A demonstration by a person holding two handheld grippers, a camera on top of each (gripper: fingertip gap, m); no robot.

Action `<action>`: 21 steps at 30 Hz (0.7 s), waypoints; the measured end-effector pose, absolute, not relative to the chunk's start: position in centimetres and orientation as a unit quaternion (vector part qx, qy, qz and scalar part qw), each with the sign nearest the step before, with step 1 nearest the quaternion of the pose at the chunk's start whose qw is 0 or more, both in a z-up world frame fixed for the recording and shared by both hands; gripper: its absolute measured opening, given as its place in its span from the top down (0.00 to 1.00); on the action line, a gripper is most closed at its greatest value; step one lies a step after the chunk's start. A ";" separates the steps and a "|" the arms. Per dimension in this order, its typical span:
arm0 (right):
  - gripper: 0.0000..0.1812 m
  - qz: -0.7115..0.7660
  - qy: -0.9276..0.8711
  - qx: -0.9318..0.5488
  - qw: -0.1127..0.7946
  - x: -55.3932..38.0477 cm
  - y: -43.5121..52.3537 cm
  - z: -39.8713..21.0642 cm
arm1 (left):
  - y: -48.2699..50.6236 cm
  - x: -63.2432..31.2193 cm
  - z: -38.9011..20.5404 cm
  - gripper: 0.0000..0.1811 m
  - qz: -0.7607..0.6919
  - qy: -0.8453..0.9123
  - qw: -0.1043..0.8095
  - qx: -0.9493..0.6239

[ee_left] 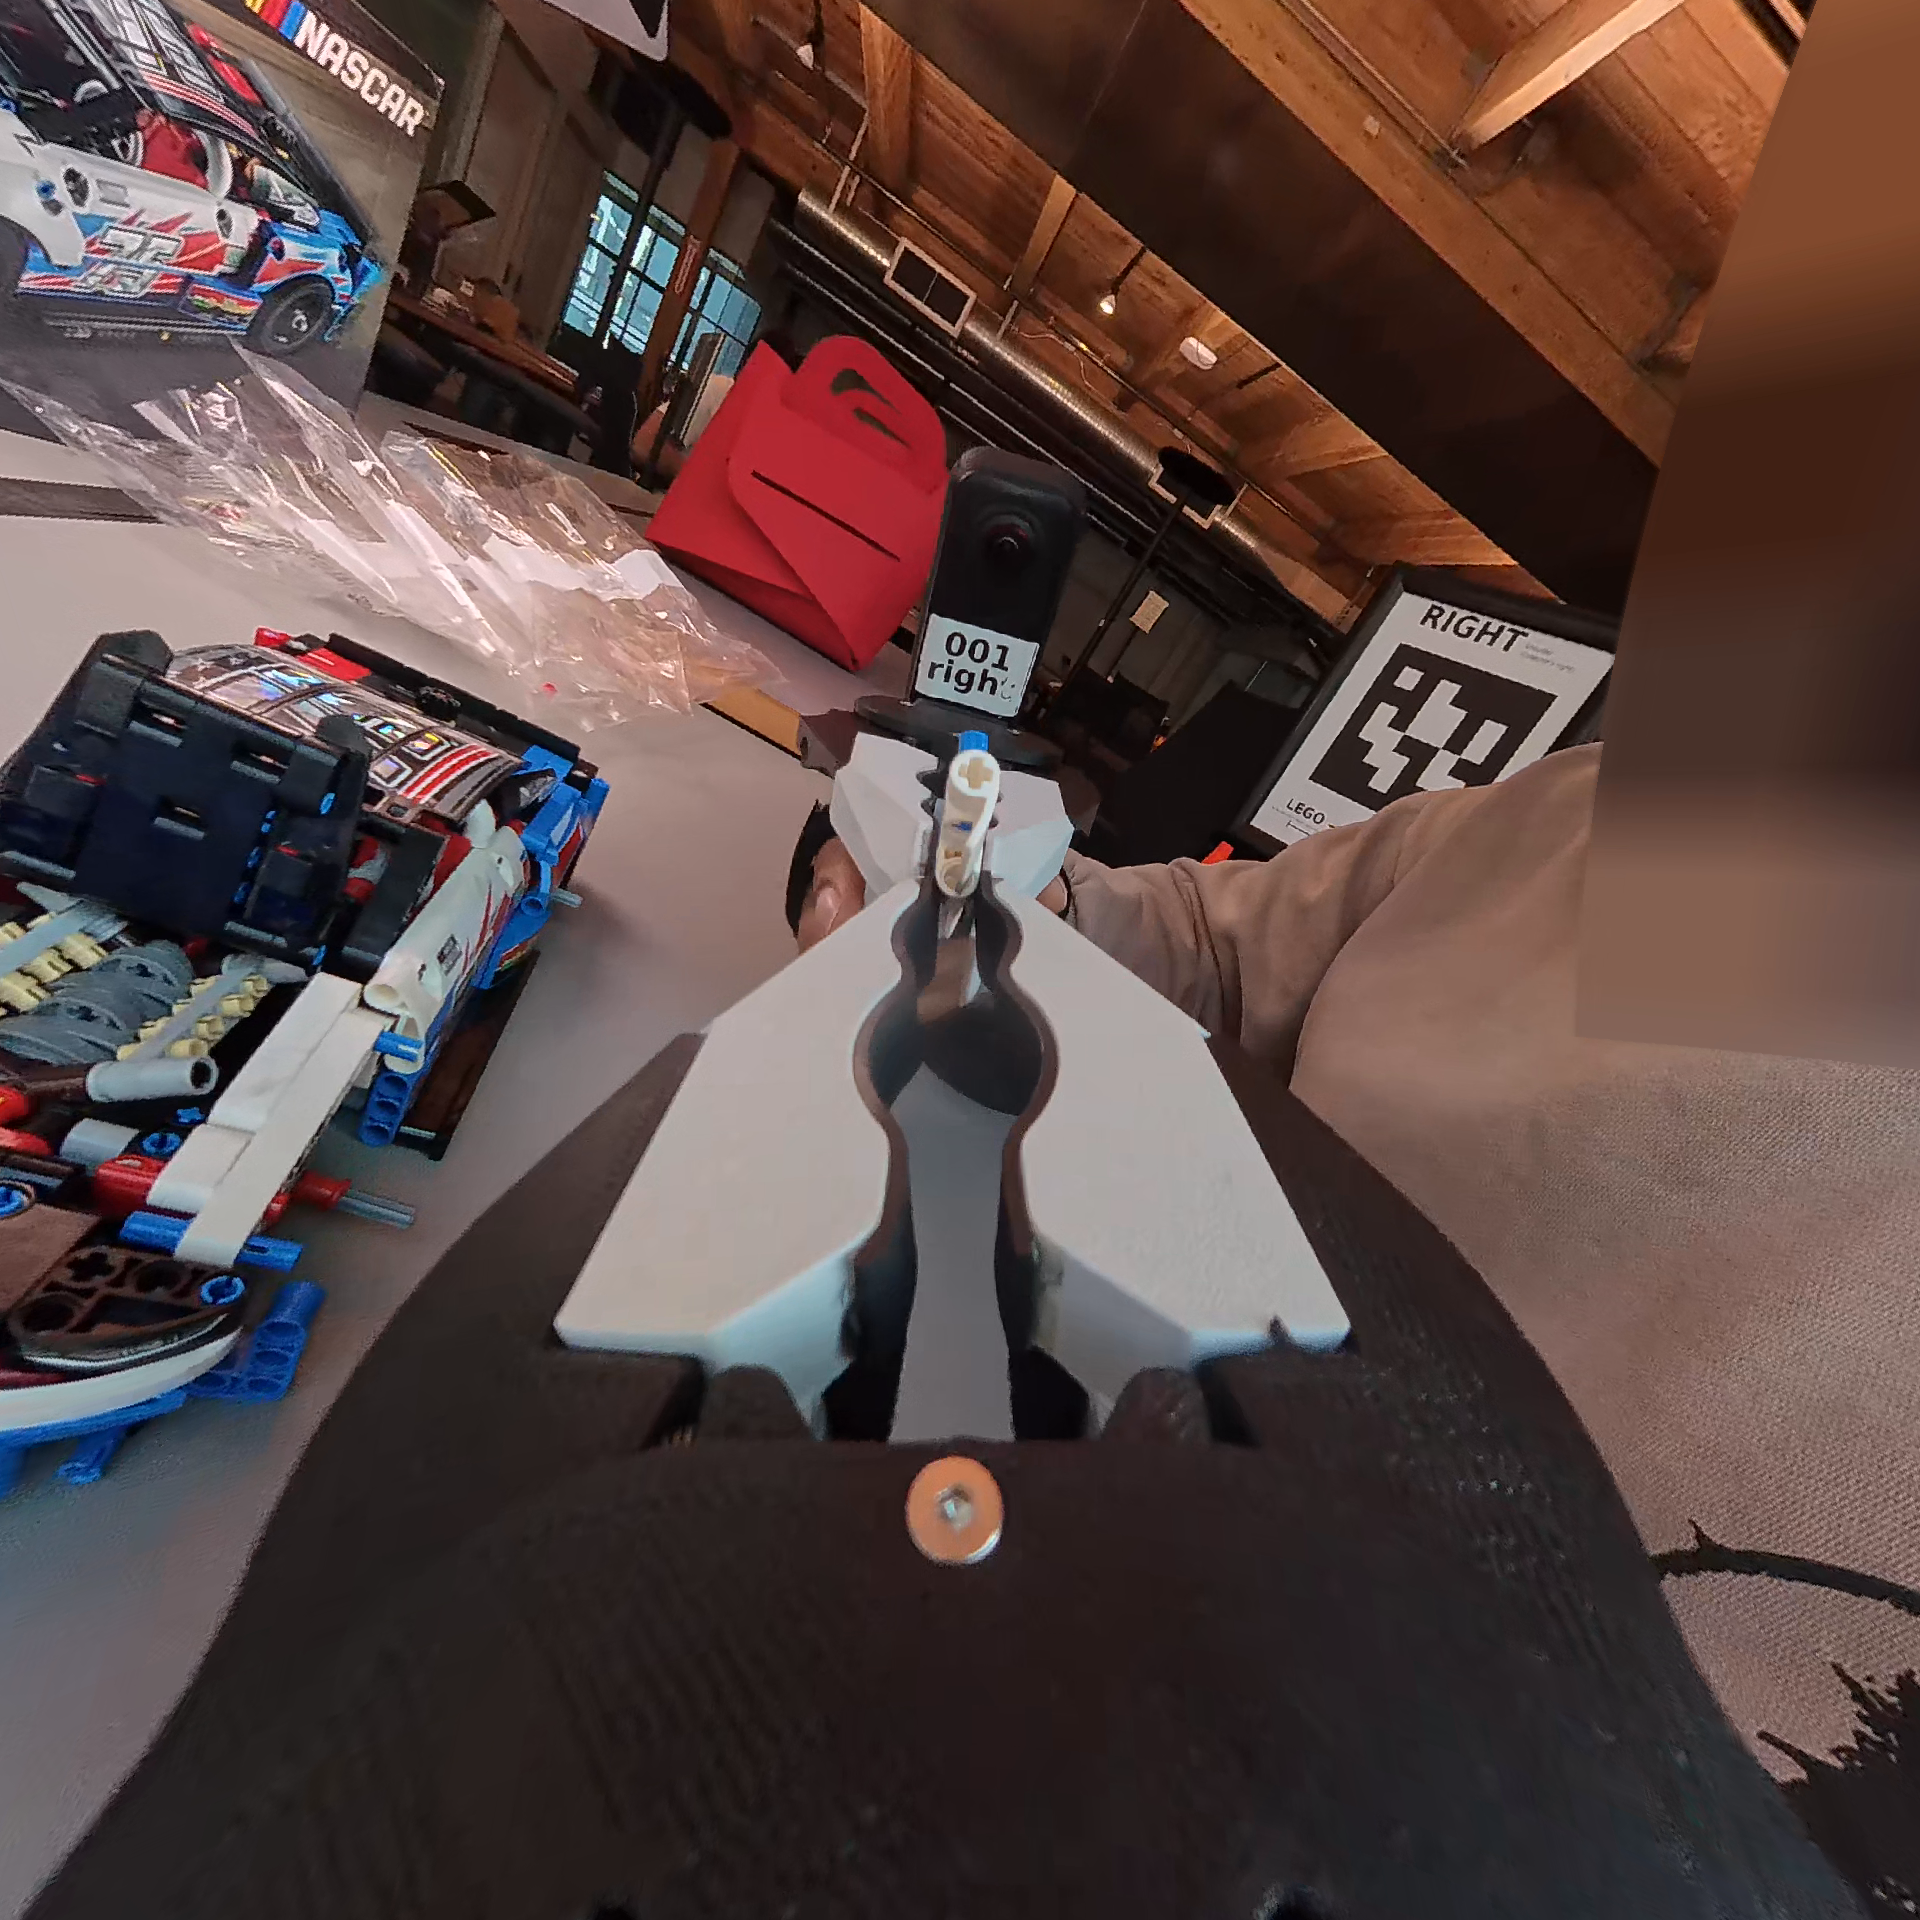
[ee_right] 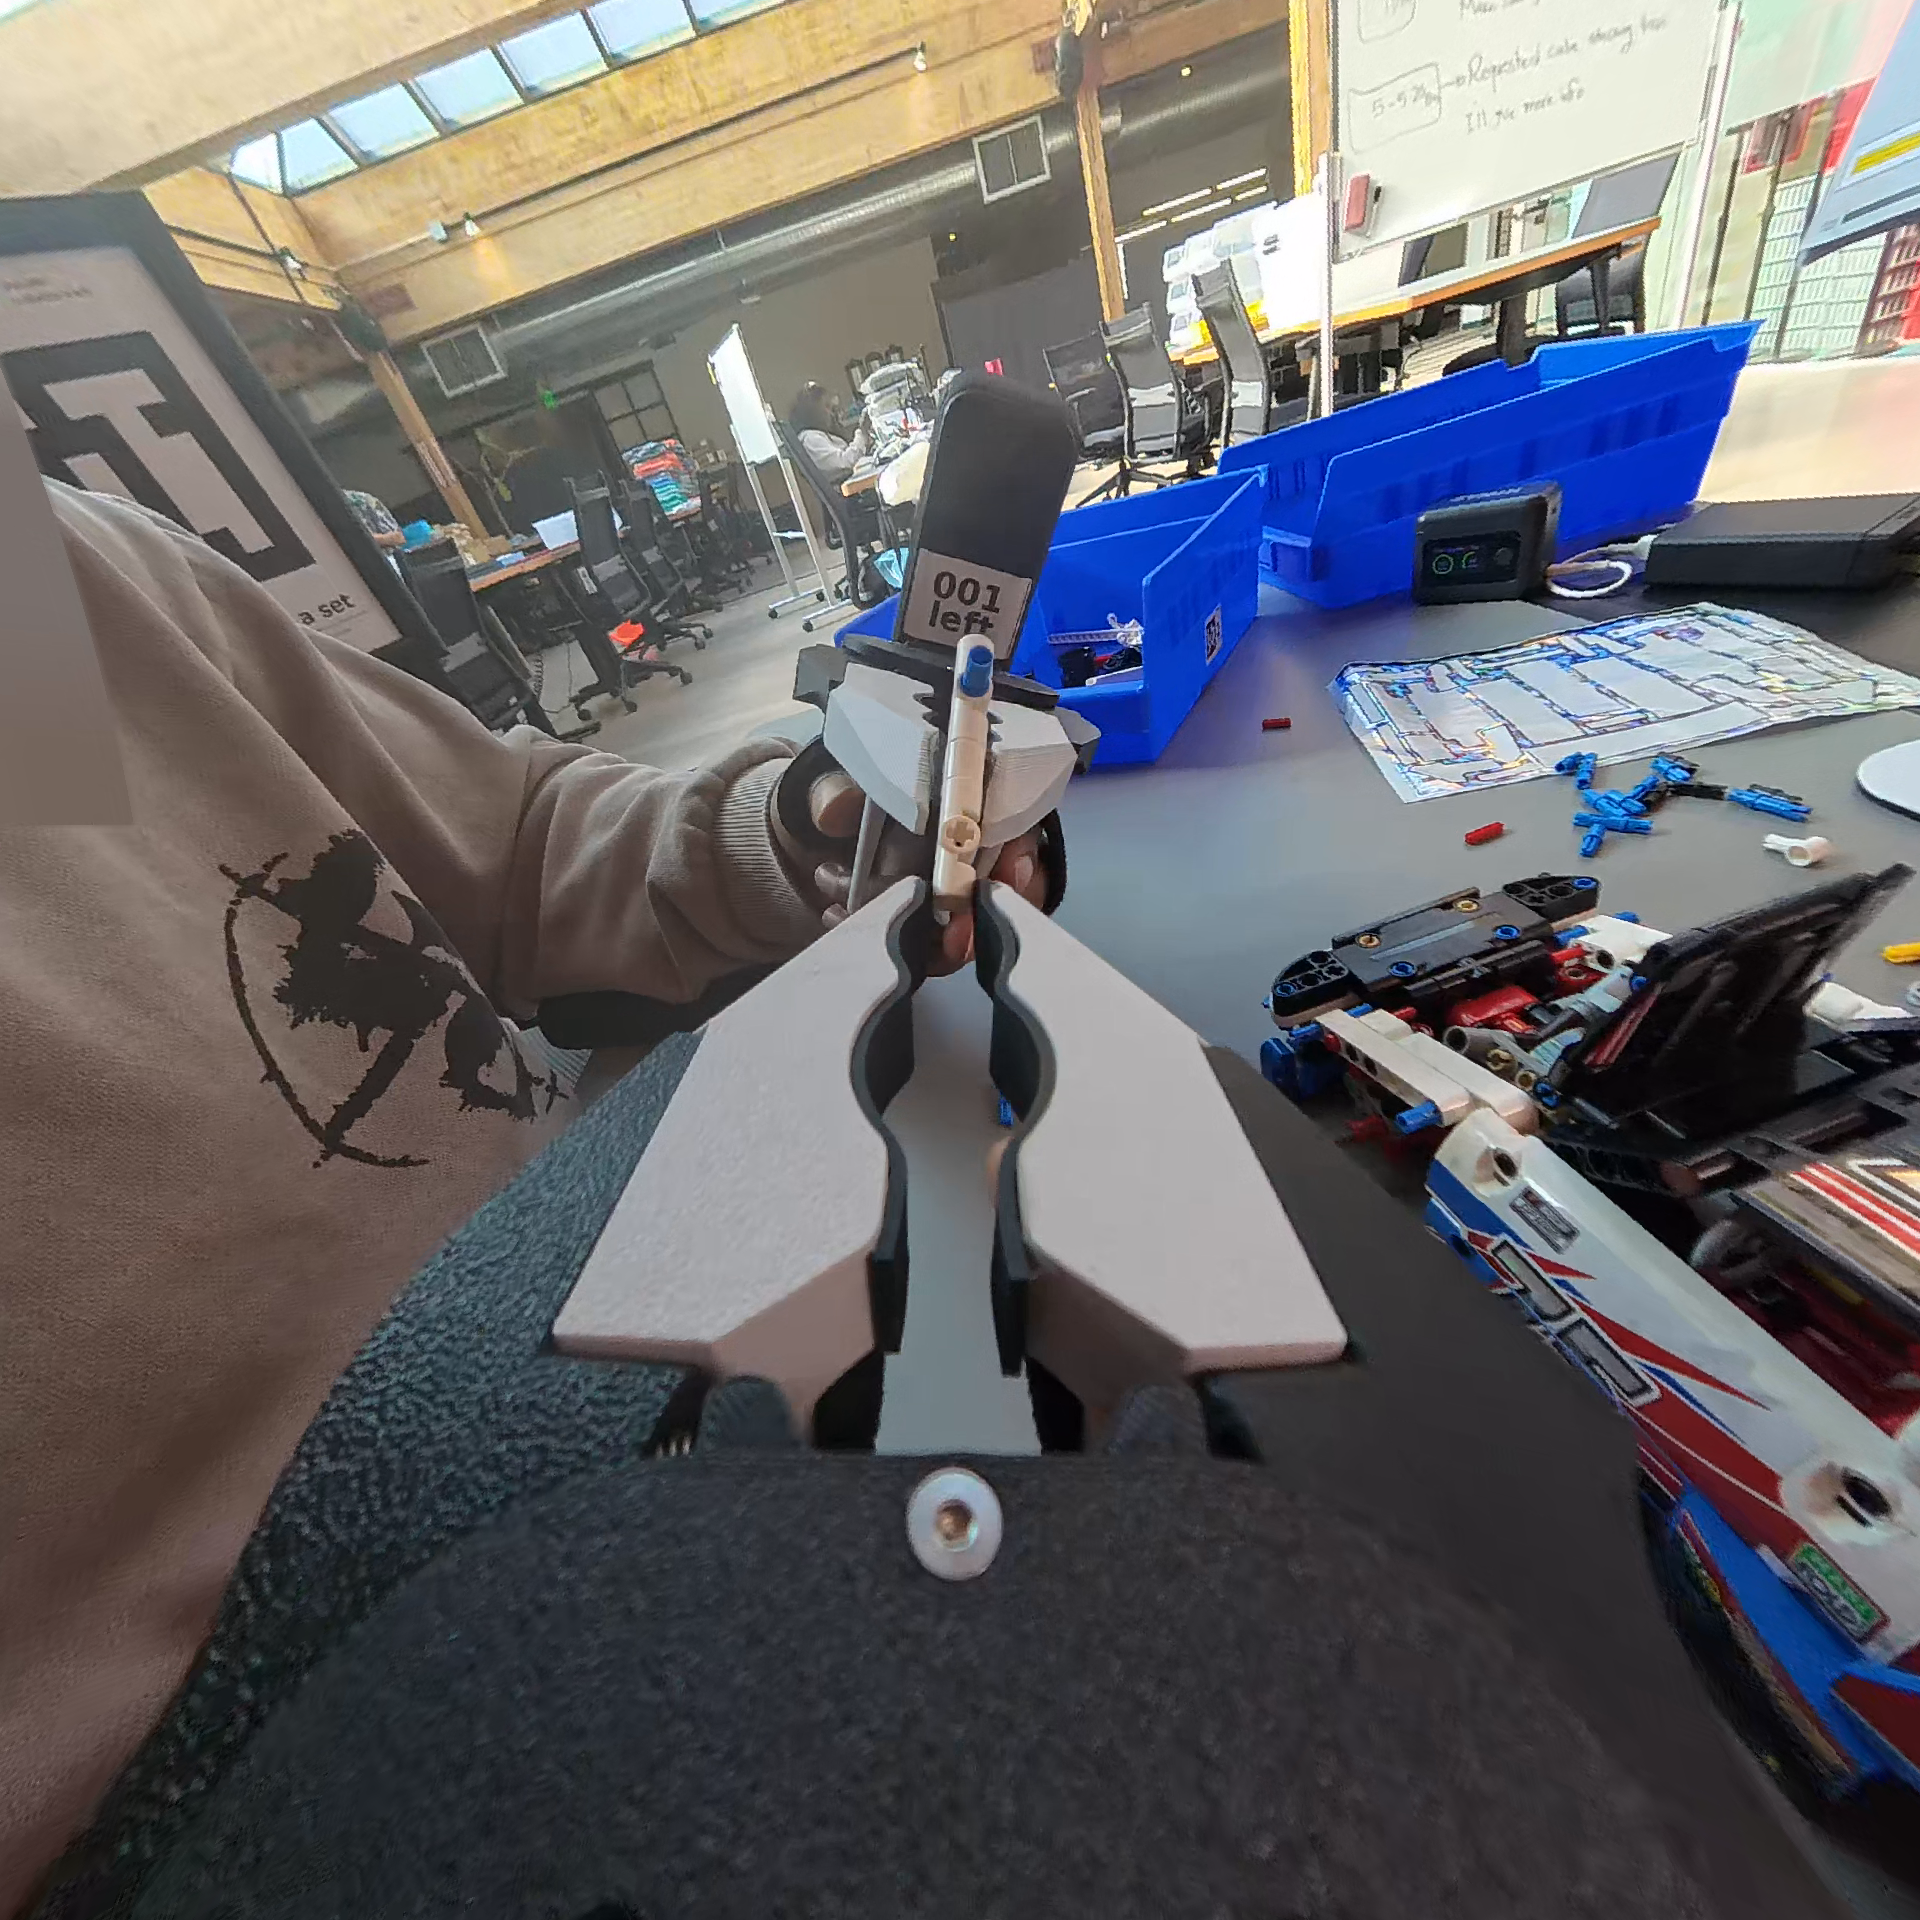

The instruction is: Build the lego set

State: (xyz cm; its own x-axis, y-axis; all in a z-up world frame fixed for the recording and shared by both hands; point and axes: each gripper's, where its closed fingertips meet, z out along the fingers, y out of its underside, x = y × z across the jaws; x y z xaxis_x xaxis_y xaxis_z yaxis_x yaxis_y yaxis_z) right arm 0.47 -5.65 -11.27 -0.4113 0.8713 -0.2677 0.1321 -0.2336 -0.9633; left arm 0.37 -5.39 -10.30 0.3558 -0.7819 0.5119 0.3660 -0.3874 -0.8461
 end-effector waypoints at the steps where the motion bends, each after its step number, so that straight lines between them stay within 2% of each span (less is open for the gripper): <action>1: 0.97 0.639 -0.545 -0.457 0.292 0.4 -5.7 -11.2 | -5.4 0.4 -10.2 0.97 -0.545 0.165 0.529 -0.629; 14: 0.97 0.695 -0.479 -0.468 0.263 -0.8 -6.4 -9.9 | -5.6 -0.2 -9.0 0.97 -0.529 0.170 0.556 -0.618; 17: 0.93 0.622 -0.553 -0.486 0.266 -1.3 -6.7 -12.6 | -4.8 -2.6 -8.4 0.97 -0.503 0.152 0.573 -0.629; 21: 0.92 0.457 -0.695 -0.506 0.230 -2.4 -8.1 -18.8 | -3.3 -6.6 -9.8 0.97 -0.391 0.137 0.592 -0.692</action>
